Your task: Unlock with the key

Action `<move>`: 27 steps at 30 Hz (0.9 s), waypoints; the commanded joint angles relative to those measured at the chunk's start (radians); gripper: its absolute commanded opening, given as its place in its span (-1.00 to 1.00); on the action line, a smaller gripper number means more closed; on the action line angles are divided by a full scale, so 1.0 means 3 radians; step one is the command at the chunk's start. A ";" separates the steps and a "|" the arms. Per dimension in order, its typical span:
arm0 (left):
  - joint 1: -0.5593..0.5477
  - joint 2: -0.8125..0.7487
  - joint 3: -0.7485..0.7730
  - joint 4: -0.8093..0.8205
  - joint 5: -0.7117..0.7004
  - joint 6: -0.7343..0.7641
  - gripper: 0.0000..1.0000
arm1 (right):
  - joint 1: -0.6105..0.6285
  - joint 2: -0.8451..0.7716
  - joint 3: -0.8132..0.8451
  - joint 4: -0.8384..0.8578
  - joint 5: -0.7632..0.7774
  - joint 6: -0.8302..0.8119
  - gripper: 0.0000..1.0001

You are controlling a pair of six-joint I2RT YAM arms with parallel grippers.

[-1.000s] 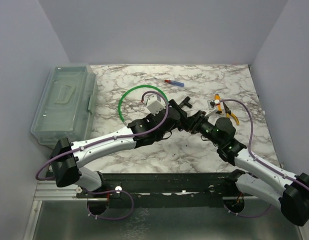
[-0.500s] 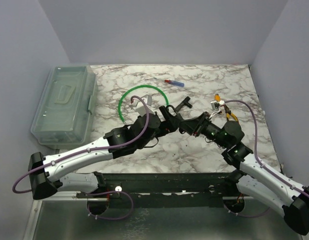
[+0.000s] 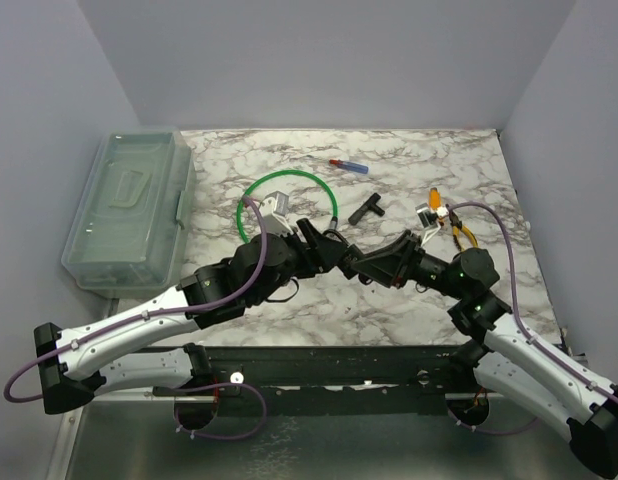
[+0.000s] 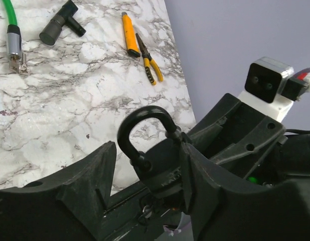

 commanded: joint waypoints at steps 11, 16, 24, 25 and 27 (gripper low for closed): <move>-0.0015 0.0065 -0.0057 0.0166 0.0027 0.0046 -0.17 | -0.0003 -0.0077 0.0080 0.0306 -0.0583 -0.0002 -0.99; -0.0013 0.0111 -0.0072 0.0157 0.0112 0.0056 -0.12 | -0.0003 -0.0087 0.0175 0.0170 -0.0664 -0.0127 -1.00; -0.0016 0.0101 -0.0093 -0.0050 0.0147 -0.0091 -0.07 | -0.0005 -0.0139 0.0720 -0.0737 -0.0598 -0.0796 -0.99; -0.0013 0.0100 -0.0085 -0.0093 0.0139 -0.0114 -0.05 | -0.0003 -0.0151 0.0773 -0.0848 -0.0522 -0.0853 -0.99; -0.0017 0.0094 -0.0083 -0.0150 0.0140 -0.0144 0.04 | -0.0004 -0.0166 0.0839 -0.0983 -0.0435 -0.0952 -0.99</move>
